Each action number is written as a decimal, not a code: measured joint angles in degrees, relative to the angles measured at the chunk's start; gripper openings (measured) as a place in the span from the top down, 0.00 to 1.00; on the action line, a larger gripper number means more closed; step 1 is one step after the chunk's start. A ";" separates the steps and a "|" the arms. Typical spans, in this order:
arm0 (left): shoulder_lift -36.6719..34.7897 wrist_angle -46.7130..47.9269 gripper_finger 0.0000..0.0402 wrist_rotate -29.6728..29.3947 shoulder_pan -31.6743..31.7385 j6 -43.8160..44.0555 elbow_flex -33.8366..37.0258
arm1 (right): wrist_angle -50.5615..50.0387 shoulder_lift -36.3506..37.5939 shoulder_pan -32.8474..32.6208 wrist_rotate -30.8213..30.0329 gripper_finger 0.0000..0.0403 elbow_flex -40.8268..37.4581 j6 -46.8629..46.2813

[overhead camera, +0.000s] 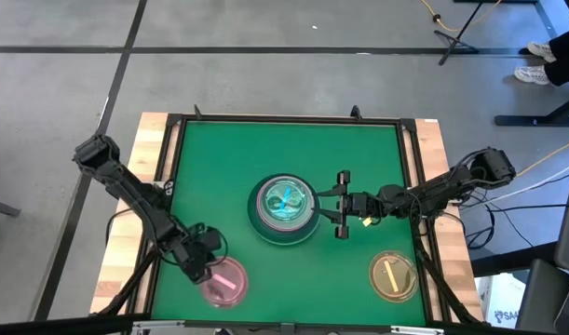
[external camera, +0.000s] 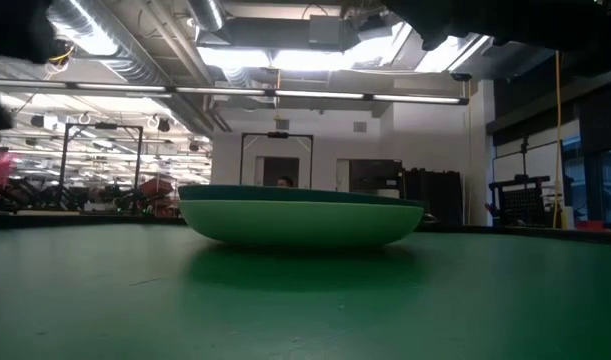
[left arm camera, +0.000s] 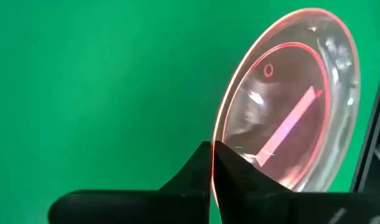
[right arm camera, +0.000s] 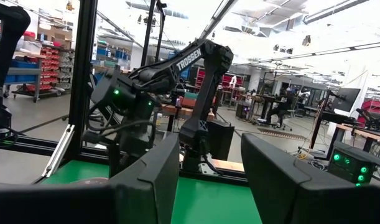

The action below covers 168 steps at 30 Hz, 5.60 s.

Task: Stack plastic plates
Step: Stack the transparent pink plate on top of the transparent blue plate, then stack the transparent orange plate on top of the transparent pink plate

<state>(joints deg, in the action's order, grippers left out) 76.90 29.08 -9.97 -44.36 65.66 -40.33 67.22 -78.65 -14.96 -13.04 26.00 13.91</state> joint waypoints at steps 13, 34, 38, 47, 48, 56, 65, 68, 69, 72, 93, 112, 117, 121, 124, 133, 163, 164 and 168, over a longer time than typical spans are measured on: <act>-0.09 -0.58 0.99 -13.59 11.00 -10.57 -5.90 | -0.04 0.00 0.00 0.00 0.58 0.00 -0.09; 2.55 -20.86 0.99 -34.35 34.02 -33.28 -6.17 | 0.11 0.00 -0.01 0.02 0.58 -0.02 -0.12; 5.10 -21.22 0.99 -28.95 36.96 -33.34 -6.13 | -0.11 0.00 -0.01 0.02 0.58 -0.02 -0.12; 7.50 -22.05 0.90 -24.20 38.68 -33.35 -6.11 | -0.30 0.00 -0.02 0.01 0.58 -0.02 -0.11; 7.50 -22.08 0.89 -23.69 38.69 -33.61 -6.11 | -0.34 0.00 -0.01 0.01 0.58 -0.02 -0.11; 5.50 -21.97 0.78 -22.77 35.76 -38.13 -6.07 | -1.75 0.00 0.00 -0.08 0.58 -0.02 -0.07; 4.37 -25.62 0.78 -35.66 20.93 -40.88 -2.79 | -4.91 0.00 -0.01 -1.49 0.58 -0.02 -0.10; 4.39 -32.55 0.78 -36.18 17.09 -41.20 1.49 | -6.64 0.00 -0.02 -1.50 0.58 -0.02 -0.43; 4.37 -35.60 0.78 -35.34 16.09 -41.23 2.99 | -6.65 0.00 -0.02 -1.52 0.58 -0.02 -0.50; 4.37 -45.86 0.78 -29.74 14.01 -41.44 8.26 | -6.49 0.00 -0.01 -1.57 0.58 0.15 -2.04; 4.39 -69.53 0.78 -27.28 7.71 -40.73 20.14 | -96.86 4.61 -0.09 20.24 0.58 21.27 -37.24; 4.39 -69.59 0.78 -28.49 7.74 -40.60 20.14 | -120.04 4.57 -18.79 30.73 0.58 11.88 -61.54; 4.39 -69.59 0.78 -28.49 7.74 -40.60 20.14 | -114.51 4.57 -21.24 30.71 0.58 8.31 -63.58; 4.39 -69.59 0.78 -28.51 7.74 -40.60 20.14 | -110.11 4.57 -21.55 30.95 0.58 5.49 -64.94; 4.39 -69.59 0.78 -28.51 7.74 -40.60 20.14 | -107.60 4.66 -21.42 32.37 0.59 4.63 -65.12; 4.39 -69.18 0.78 -28.56 7.86 -40.61 20.12 | -108.00 4.58 -21.40 31.06 0.89 4.61 -65.96; 4.39 -69.00 0.78 -28.08 7.84 -40.71 20.12 | -80.40 5.44 5.25 7.68 0.99 22.82 -40.77; 4.39 -69.02 0.78 -28.08 7.84 -40.71 20.12 | -78.45 5.02 6.55 5.97 0.99 22.82 -40.56; 4.39 -69.24 0.78 -28.09 7.84 -40.68 20.10 | -71.20 1.72 11.54 3.63 0.99 22.82 -39.29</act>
<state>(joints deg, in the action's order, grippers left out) 81.30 -40.15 -38.06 -36.51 24.97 -20.23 -3.98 -76.93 -3.42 -9.41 48.82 -25.38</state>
